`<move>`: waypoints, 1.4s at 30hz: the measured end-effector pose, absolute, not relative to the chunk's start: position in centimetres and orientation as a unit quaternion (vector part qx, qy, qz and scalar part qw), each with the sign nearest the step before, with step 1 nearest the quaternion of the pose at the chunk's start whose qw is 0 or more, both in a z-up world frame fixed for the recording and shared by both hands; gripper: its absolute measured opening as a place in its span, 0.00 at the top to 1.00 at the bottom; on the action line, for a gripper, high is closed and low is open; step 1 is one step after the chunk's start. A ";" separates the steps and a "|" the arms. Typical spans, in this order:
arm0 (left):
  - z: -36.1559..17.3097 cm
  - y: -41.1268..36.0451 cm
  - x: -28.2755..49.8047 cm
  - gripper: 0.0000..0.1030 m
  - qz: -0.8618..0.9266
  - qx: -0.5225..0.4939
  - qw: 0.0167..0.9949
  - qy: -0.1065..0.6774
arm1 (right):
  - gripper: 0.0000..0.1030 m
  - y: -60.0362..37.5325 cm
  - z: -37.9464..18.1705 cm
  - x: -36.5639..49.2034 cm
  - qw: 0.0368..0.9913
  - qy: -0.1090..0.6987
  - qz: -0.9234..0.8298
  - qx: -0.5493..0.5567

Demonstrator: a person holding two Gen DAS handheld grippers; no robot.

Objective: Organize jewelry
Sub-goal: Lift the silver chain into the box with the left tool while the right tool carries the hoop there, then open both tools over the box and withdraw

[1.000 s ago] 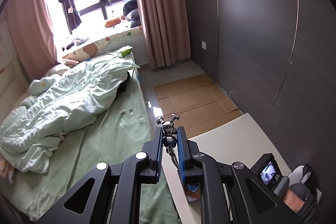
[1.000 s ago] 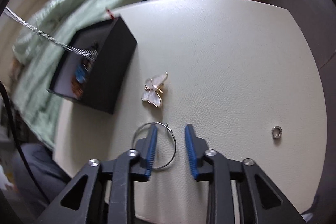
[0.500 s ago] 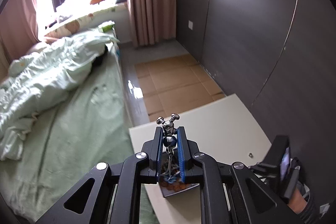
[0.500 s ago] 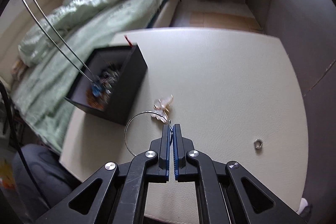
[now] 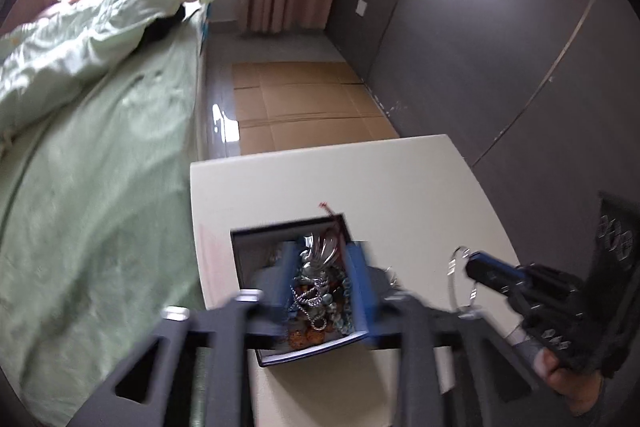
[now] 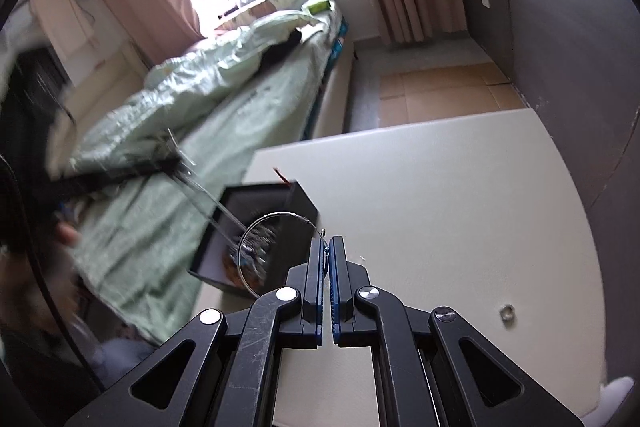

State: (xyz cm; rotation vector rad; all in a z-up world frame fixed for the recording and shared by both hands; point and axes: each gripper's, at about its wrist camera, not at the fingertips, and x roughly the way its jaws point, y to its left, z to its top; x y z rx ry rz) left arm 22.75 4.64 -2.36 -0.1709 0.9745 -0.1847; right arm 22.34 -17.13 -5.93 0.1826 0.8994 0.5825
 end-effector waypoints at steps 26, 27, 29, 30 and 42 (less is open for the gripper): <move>-4.4 10.6 18.6 0.16 -0.061 -0.186 0.906 0.375 | 0.47 -11.5 -7.6 23.6 0.829 0.452 0.310 0.116; -4.4 10.4 18.6 0.16 -0.063 -0.183 0.907 0.375 | 0.47 -12.2 -7.4 23.4 0.831 0.449 0.305 0.120; -4.3 9.9 18.6 0.16 -0.068 -0.177 0.908 0.374 | 0.47 -13.5 -7.3 23.1 0.834 0.448 0.294 0.133; -4.3 9.5 18.7 0.16 -0.070 -0.173 0.908 0.375 | 0.47 -14.1 -7.1 22.9 0.835 0.448 0.290 0.138; -2.8 3.4 19.0 0.06 -0.106 -0.110 0.912 0.381 | 0.09 -20.0 -5.6 23.2 0.867 0.430 0.211 0.133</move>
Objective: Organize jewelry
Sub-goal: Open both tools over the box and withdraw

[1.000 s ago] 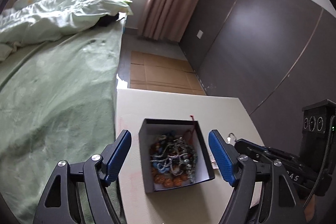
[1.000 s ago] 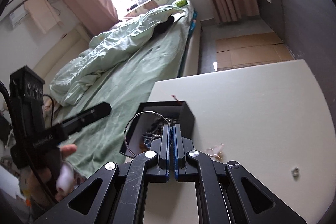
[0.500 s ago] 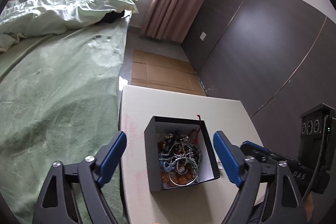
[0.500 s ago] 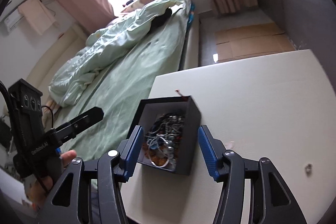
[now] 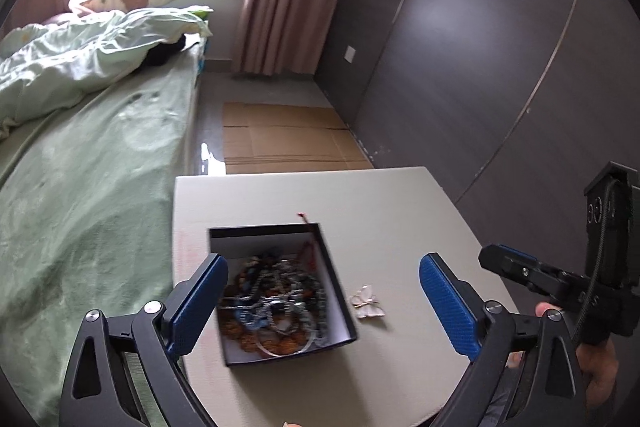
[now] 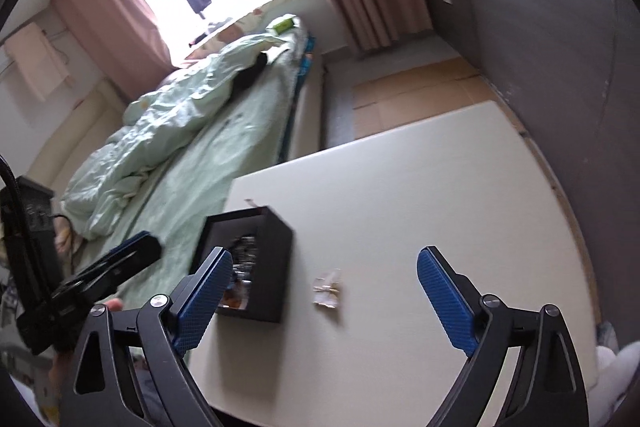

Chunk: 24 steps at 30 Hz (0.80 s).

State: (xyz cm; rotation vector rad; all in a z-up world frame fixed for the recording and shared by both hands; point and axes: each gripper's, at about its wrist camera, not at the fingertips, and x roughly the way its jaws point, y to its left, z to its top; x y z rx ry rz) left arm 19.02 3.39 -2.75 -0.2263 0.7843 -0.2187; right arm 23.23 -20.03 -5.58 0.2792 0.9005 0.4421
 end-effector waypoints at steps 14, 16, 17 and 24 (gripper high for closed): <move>-3.5 -1.9 20.7 0.06 -0.139 -0.076 0.892 0.423 | 0.00 -26.6 -5.9 22.9 0.875 0.426 0.160 0.168; -3.7 -2.7 21.1 0.06 -0.144 -0.066 0.888 0.431 | 0.00 -27.2 -6.1 22.8 0.872 0.429 0.157 0.176; -3.8 -3.1 21.3 0.06 -0.146 -0.061 0.886 0.435 | 0.00 -27.6 -6.2 22.8 0.870 0.431 0.154 0.181; -4.6 -5.8 23.3 0.26 -0.159 -0.019 0.865 0.476 | 0.00 -29.4 -6.9 23.0 0.863 0.445 0.138 0.197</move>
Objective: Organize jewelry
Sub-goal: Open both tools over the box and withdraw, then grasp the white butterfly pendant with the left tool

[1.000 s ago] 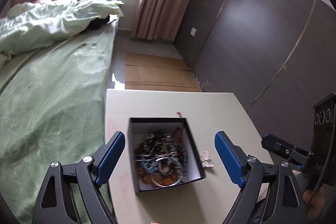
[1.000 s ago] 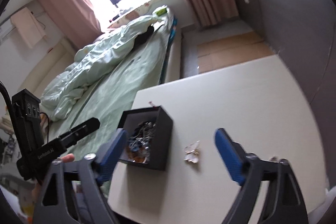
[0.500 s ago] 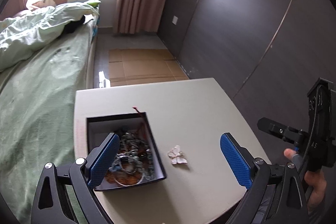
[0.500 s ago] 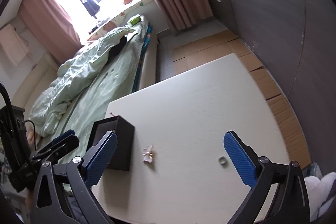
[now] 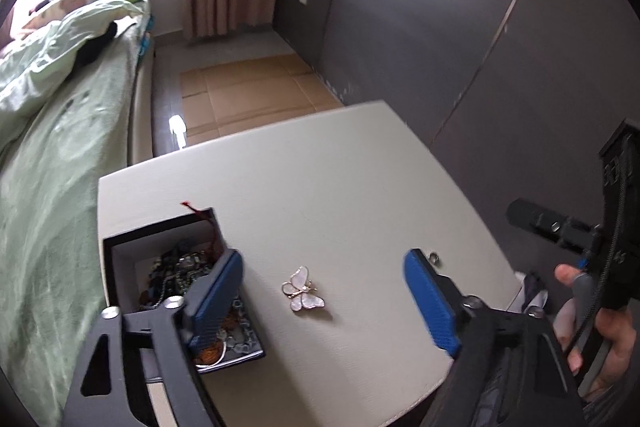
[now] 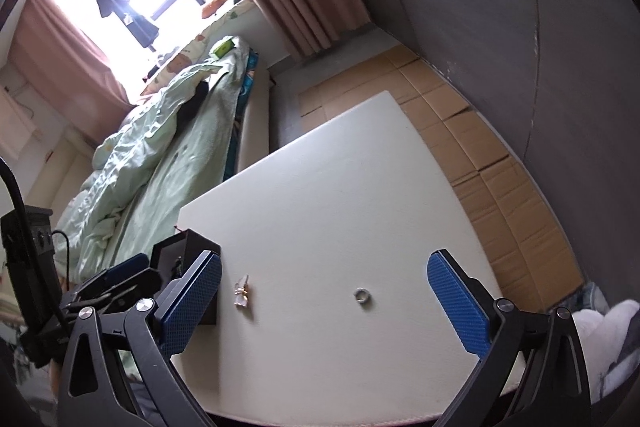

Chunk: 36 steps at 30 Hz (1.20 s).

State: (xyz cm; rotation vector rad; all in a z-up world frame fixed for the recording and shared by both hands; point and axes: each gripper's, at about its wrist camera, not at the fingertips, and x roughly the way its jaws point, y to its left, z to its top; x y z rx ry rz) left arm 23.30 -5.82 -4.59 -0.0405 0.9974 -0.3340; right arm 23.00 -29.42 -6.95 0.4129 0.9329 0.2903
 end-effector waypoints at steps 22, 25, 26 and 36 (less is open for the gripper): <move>-12.9 -11.3 26.2 0.56 -0.078 0.137 0.771 0.617 | 0.00 -33.2 -7.7 22.7 0.849 0.435 0.144 0.265; -13.9 -11.5 26.4 0.55 -0.072 0.147 0.761 0.628 | 0.00 -33.2 -7.7 22.6 0.848 0.433 0.146 0.267; -13.7 -11.5 26.5 0.55 -0.072 0.147 0.764 0.624 | 0.00 -33.2 -7.7 22.6 0.848 0.433 0.146 0.269; -13.8 -11.1 27.5 0.55 -0.100 0.094 0.756 0.640 | 0.00 -34.2 -7.9 22.3 0.842 0.431 0.150 0.287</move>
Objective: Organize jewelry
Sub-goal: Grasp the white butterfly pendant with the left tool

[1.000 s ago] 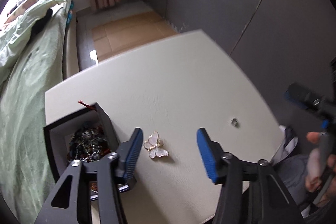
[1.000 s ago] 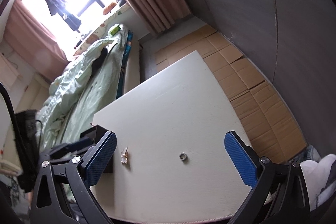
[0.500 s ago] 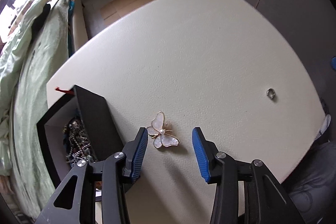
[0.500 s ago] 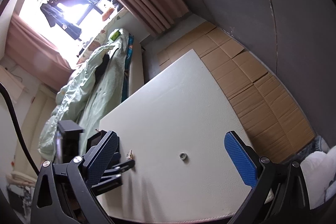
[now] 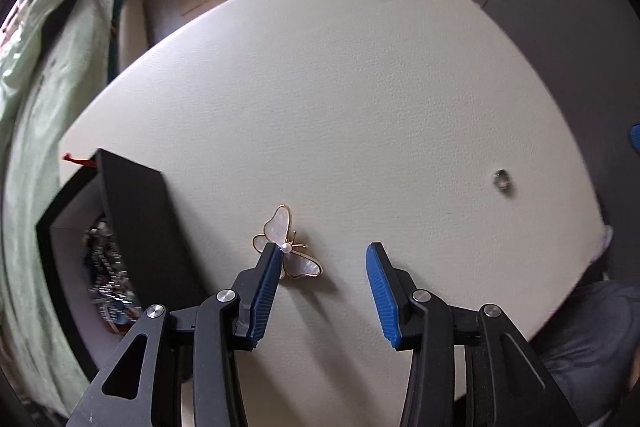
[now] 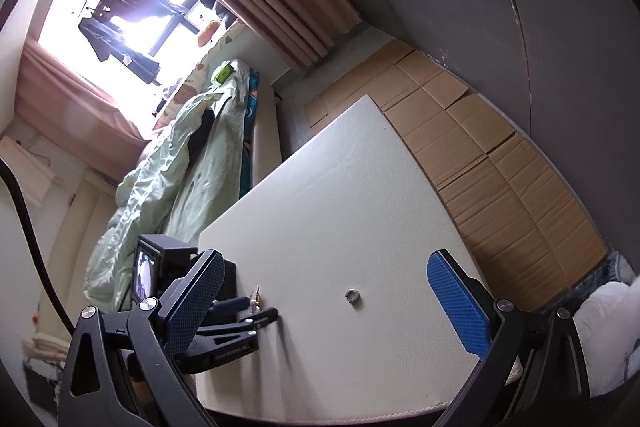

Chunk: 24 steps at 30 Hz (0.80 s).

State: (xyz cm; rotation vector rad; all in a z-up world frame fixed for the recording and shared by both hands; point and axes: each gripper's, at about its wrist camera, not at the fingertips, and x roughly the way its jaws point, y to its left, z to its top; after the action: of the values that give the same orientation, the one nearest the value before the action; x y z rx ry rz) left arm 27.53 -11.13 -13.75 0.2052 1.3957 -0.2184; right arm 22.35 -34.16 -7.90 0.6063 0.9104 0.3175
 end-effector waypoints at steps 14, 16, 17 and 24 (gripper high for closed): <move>-12.7 -11.4 28.1 0.55 -0.117 0.058 0.771 0.623 | 0.00 -34.6 -8.3 22.5 0.836 0.436 0.148 0.299; -13.0 -11.3 28.1 0.55 -0.117 0.058 0.768 0.627 | 0.00 -34.5 -8.4 22.5 0.835 0.437 0.149 0.299; -13.1 -11.8 27.8 0.55 -0.118 0.059 0.767 0.628 | 0.00 -34.4 -8.4 22.6 0.834 0.438 0.149 0.299; -14.1 -11.3 28.8 0.55 -0.110 0.048 0.770 0.626 | 0.00 -34.2 -8.6 22.7 0.833 0.443 0.150 0.298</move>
State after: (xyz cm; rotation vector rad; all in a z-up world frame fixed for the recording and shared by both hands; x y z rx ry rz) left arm 28.76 -11.26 -14.14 0.1042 1.3583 -0.2389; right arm 22.70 -34.25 -8.55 0.6307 0.9381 0.3171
